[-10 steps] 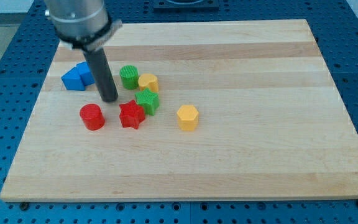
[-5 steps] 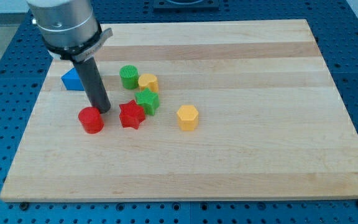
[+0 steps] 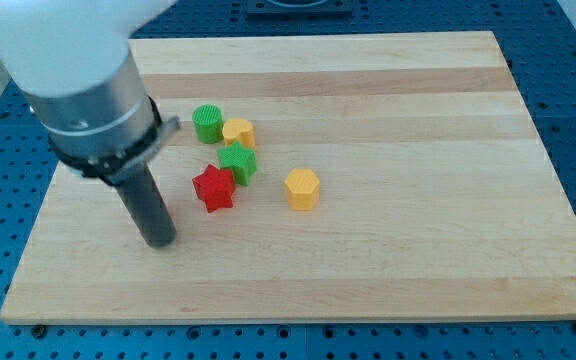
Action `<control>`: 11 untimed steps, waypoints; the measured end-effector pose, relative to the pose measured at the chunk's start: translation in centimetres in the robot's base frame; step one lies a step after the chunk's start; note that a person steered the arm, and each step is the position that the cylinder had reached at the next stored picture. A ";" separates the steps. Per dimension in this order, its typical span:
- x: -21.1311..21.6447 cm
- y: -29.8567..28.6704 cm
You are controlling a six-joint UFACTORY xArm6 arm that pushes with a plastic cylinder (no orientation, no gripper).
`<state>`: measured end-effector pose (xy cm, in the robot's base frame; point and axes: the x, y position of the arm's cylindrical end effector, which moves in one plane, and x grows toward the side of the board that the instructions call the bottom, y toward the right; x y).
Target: Move the red blocks down to the blue blocks
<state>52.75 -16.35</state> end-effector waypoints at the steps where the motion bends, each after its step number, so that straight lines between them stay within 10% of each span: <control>1: -6.3 -1.8; 3: -8.5 -2.3; 5: 7.8 4.1; 7: 2.3 14.9; 11: -6.3 5.6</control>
<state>46.45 -10.74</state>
